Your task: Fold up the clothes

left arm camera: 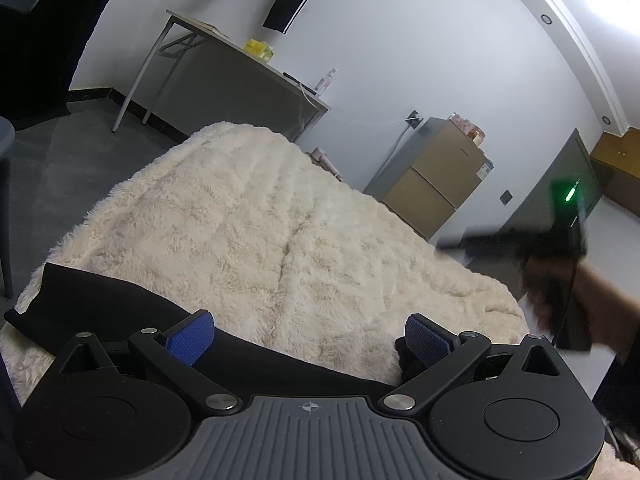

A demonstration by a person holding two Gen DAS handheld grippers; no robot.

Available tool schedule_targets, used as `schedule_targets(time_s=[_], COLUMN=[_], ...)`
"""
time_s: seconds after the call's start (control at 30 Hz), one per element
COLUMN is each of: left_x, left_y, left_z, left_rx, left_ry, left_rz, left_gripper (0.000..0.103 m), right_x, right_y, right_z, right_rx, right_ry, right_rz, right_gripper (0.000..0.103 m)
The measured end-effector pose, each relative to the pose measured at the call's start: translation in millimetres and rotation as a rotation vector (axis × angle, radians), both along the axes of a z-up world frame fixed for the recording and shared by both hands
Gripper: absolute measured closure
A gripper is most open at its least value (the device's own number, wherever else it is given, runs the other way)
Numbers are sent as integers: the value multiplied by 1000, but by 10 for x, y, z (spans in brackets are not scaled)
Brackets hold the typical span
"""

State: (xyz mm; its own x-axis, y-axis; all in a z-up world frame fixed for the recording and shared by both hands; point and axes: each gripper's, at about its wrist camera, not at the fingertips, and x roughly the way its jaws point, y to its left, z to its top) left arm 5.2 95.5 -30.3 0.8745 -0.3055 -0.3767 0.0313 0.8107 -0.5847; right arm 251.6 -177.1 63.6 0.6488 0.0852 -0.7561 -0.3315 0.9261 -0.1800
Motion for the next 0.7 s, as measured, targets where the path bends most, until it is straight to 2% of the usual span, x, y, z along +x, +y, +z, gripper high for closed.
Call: schedule_targets(time_s=[0.03, 0.1, 0.13, 0.17, 0.2, 0.27, 0.3, 0.37, 0.47, 0.57, 0.63, 0.67, 0.7], left_x=[5, 16, 15, 12, 10, 8, 7, 7, 16, 26, 25, 26, 27], left_y=[-3, -11, -13, -15, -15, -14, -11, -6, -11, -22, -25, -24, -22], left_z=[-2, -5, -7, -8, -8, -12, -13, -11, -13, -13, -12, -11, -13], left_rx=[2, 7, 9, 11, 13, 14, 13, 11, 9, 13, 13, 12, 11], left_ry=[2, 8, 8, 7, 8, 10, 11, 10, 9, 9, 7, 7, 7], left_rz=[-1, -5, -5, -6, -6, -6, -5, -3, -4, -7, -8, -7, -7], left_gripper=[2, 2, 2, 2, 2, 2, 2, 2, 2, 2, 2, 2, 2], right_x=[-15, -89, -131, -162, -216, -211, -218, -210, -263, -371, -456, -550, -607], right_y=[-35, -42, -47, -44, -28, -51, -37, -42, -32, -15, 3, 45, 32], right_z=[-250, -625, -787, -901, -954, -1164, -1169, -1005, -503, 77, 323, 583, 674], right_rx=[-13, -49, -66, -66, -62, -77, -91, -80, 20, 156, 214, 273, 290], right_ry=[71, 135, 160, 185, 204, 261, 256, 201, 47, -151, -243, -342, -378], right_rz=[-20, -46, -61, -70, -73, -81, -78, -70, -50, 16, 54, 88, 101], right_gripper=[33, 34, 36, 43, 50, 96, 97, 99, 99, 99, 99, 99, 99])
